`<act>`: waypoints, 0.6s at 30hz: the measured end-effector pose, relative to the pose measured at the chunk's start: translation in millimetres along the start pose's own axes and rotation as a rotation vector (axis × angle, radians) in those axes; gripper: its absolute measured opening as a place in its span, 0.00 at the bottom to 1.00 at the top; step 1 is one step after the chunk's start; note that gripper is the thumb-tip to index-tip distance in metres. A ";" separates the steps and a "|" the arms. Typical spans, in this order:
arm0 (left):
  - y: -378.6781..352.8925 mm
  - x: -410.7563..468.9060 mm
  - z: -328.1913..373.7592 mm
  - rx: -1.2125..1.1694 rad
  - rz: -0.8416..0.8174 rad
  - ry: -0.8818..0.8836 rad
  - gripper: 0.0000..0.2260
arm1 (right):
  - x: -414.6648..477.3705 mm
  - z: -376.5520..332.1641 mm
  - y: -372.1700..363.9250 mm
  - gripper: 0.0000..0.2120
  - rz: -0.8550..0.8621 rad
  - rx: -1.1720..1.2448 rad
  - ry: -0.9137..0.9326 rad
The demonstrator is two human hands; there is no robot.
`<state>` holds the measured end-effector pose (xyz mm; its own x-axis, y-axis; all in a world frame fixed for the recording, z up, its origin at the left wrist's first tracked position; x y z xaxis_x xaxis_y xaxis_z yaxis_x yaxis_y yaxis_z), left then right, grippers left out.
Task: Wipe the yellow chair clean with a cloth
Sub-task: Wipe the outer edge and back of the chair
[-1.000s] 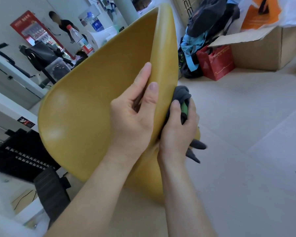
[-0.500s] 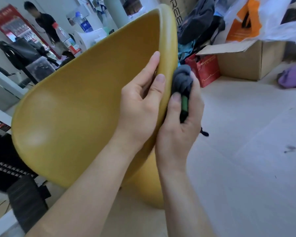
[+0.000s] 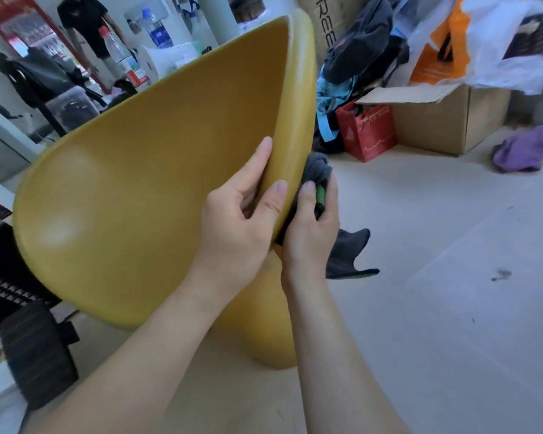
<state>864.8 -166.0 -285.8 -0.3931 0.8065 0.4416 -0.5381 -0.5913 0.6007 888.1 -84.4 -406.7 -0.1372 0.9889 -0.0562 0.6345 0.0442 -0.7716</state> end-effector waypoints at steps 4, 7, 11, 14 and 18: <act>0.2 -1.5 1.1 0.031 0.000 0.014 0.22 | 2.0 46.1 9.8 0.24 -0.010 -0.015 -0.272; -0.3 -6.3 -2.5 0.116 -0.034 0.012 0.23 | -25.8 46.0 15.3 0.22 0.014 0.019 -0.346; 2.1 -13.8 -15.2 0.207 -0.072 0.034 0.21 | -7.1 -44.5 -9.6 0.19 0.007 0.012 0.106; 5.4 -15.5 -9.7 0.240 -0.056 0.020 0.19 | 44.2 -44.5 -17.7 0.21 -0.034 -0.061 0.099; 8.7 -19.3 -5.4 0.243 -0.051 0.014 0.16 | 68.8 36.8 -8.7 0.25 -0.032 -0.049 -0.238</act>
<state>863.6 -186.7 -292.7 -0.3812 0.8343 0.3983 -0.3631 -0.5313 0.7654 845.1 -21.9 -427.2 -0.3294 0.9260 -0.1846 0.6621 0.0872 -0.7443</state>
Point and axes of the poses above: each hand's wrist, its own x-axis towards the middle knuckle, its own y-axis out of the back of the hand, z = x × y, the point moved 8 cm from there along x, towards the middle knuckle, and after that the axes turned 11 degrees about x, right-handed, at the moved point
